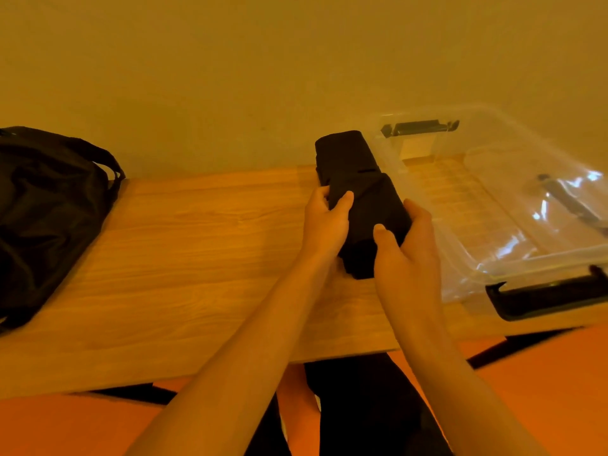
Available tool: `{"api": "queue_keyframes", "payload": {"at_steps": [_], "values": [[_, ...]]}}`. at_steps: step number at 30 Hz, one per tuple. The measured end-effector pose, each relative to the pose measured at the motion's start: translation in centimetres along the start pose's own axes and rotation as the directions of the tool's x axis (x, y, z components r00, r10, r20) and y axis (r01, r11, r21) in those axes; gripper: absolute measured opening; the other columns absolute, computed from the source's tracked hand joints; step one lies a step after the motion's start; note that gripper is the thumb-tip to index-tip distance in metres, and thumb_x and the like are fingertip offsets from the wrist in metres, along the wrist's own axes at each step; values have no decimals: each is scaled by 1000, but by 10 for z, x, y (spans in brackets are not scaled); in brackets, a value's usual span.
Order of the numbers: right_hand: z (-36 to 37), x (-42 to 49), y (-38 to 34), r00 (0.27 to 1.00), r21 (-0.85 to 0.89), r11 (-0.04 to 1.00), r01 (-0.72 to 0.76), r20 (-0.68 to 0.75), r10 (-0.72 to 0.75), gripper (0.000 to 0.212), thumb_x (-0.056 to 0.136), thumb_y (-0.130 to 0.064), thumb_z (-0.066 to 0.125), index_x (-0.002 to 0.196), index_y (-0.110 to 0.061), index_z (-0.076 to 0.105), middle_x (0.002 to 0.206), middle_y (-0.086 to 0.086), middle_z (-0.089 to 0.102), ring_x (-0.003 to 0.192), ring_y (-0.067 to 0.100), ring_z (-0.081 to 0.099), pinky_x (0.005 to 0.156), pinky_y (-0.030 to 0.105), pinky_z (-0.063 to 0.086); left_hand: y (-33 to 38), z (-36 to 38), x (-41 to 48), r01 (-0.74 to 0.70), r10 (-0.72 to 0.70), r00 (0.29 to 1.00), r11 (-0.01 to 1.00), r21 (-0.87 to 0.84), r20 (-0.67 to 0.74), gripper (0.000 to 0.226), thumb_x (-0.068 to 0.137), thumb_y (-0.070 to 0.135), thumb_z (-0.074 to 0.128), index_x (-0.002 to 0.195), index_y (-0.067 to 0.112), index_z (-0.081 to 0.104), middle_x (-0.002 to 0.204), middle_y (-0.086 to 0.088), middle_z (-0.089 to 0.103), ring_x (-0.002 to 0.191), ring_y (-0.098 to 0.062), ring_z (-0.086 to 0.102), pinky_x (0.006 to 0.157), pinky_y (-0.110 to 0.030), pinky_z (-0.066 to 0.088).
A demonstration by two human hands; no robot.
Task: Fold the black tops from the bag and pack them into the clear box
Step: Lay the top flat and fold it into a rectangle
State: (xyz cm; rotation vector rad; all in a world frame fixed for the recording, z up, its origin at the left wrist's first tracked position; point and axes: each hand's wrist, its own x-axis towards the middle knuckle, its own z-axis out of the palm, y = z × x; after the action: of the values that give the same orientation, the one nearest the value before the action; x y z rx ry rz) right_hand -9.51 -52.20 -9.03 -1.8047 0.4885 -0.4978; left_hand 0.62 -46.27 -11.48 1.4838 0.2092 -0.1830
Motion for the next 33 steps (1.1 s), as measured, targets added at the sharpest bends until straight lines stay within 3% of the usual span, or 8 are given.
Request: {"api": "queue_keyframes", "payload": {"at_steps": [3,7,15,18,21,23,27,33], "values": [[2,-5,10,996,-103,991,88,-2,-89,59,99,-20,56,153,-20,33,148,-1,43,135,14,43,108,40,46,-11,4,5,-23,24,999,998,51,-23,42,100,36,61,140,24,53,133,-2,63,118,-21,63,95,-44,58],[6,-13,26,978,-206,956,207,4,-211,57,102,-20,51,155,-20,30,161,3,26,146,15,27,110,25,34,-23,9,6,-92,98,992,993,79,-79,50,99,39,60,147,28,49,141,0,59,126,-21,59,98,-46,57],[-1,-23,45,950,-376,876,303,47,-309,54,101,-15,48,154,-16,35,163,12,21,151,27,18,115,53,36,-29,10,-1,-235,276,955,929,288,-111,51,103,39,54,151,24,45,151,1,51,138,-16,48,108,-41,50],[-5,-25,40,923,-448,811,377,106,-370,48,97,-22,46,144,-14,47,157,12,34,146,29,30,110,51,41,-27,0,-6,-223,251,963,946,236,-96,59,96,60,46,140,23,58,140,0,60,129,-17,57,104,-45,53],[-6,-9,19,922,-521,761,387,212,-324,49,94,-24,45,142,-12,48,154,11,41,142,29,38,107,49,44,-21,-10,-15,-83,85,996,990,-113,19,49,104,57,34,126,25,63,123,4,69,114,-10,66,96,-35,57],[-3,9,2,916,-567,722,398,291,-276,50,98,-24,43,146,-11,44,157,12,38,146,28,34,113,48,39,-24,-14,-18,-3,40,987,974,-228,158,57,103,62,23,134,29,58,126,9,67,108,-4,68,87,-23,57],[12,48,-7,887,-735,517,439,445,-121,56,108,-38,24,158,-13,24,166,14,17,154,28,13,125,45,16,-30,-16,-28,12,57,966,965,-262,252,98,80,87,22,161,31,23,164,8,32,149,-13,33,124,-42,27],[25,79,9,878,-781,466,416,478,16,64,106,-48,7,161,-16,12,167,17,8,155,30,3,126,45,4,-38,-12,-23,19,72,940,965,-262,333,113,65,99,27,159,38,24,165,9,29,152,-16,26,126,-46,19]]}}
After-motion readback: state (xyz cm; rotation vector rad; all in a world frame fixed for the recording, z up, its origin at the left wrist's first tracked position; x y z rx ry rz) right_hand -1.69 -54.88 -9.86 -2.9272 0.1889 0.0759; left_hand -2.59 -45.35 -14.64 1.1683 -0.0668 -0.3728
